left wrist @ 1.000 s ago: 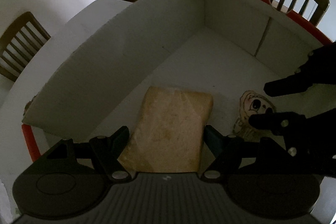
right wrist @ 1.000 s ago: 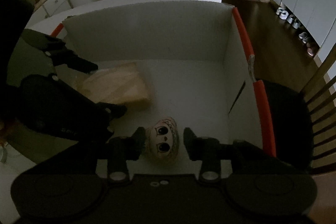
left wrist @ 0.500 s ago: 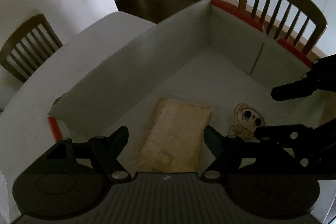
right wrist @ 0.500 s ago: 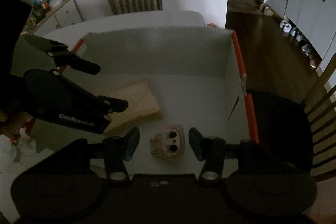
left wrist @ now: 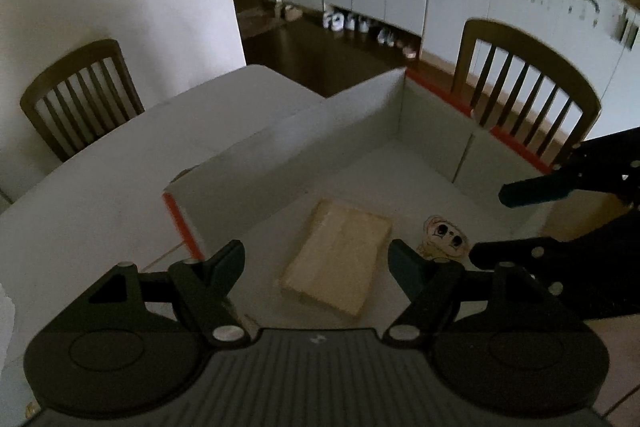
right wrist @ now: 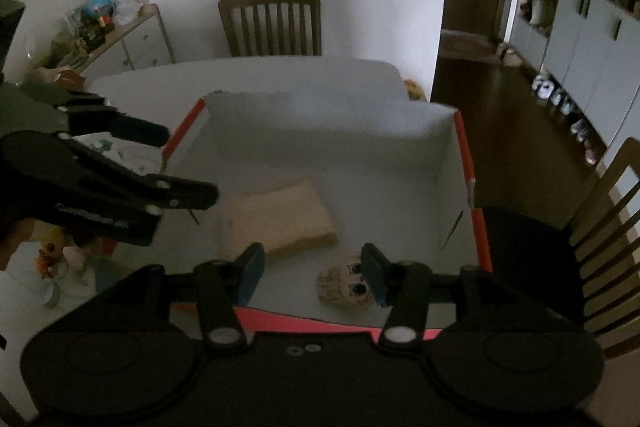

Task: Organize objects
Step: 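Lift both tools out of the box and return to the table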

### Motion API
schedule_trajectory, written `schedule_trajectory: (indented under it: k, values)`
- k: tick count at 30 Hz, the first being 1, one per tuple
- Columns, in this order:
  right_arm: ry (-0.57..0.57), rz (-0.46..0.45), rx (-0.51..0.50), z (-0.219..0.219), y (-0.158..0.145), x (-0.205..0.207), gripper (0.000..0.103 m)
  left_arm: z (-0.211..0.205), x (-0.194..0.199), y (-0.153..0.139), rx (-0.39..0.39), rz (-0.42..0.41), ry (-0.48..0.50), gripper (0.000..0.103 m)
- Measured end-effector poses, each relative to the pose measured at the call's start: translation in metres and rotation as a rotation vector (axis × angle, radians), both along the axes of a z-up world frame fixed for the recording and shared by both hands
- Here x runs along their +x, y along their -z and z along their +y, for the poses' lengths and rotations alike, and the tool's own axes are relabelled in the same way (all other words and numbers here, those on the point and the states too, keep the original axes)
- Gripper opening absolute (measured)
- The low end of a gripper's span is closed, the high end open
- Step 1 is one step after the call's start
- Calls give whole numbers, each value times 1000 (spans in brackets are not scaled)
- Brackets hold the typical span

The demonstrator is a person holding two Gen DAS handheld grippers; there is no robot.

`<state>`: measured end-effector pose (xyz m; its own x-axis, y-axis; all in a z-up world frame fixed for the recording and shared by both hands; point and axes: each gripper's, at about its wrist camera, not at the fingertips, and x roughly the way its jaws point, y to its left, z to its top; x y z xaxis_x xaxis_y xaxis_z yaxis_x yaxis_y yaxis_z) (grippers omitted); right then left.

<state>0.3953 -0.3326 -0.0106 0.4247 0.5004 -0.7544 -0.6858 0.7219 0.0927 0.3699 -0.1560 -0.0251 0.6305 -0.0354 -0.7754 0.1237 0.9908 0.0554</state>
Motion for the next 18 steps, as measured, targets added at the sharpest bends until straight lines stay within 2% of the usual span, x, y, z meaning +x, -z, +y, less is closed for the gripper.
schedule_trajectory:
  k: [9,14,18]
  values:
    - [2,-76,12,21,-21,-42,62,30,-56,-24,-18,-96,5,78]
    - [8,-95,19,42,-29,-67,64,49,-87,-34,-24,-122,18,78]
    - [15,-113,26,58,-34,-88,72,70,-110,-40,-35,-131,21,78]
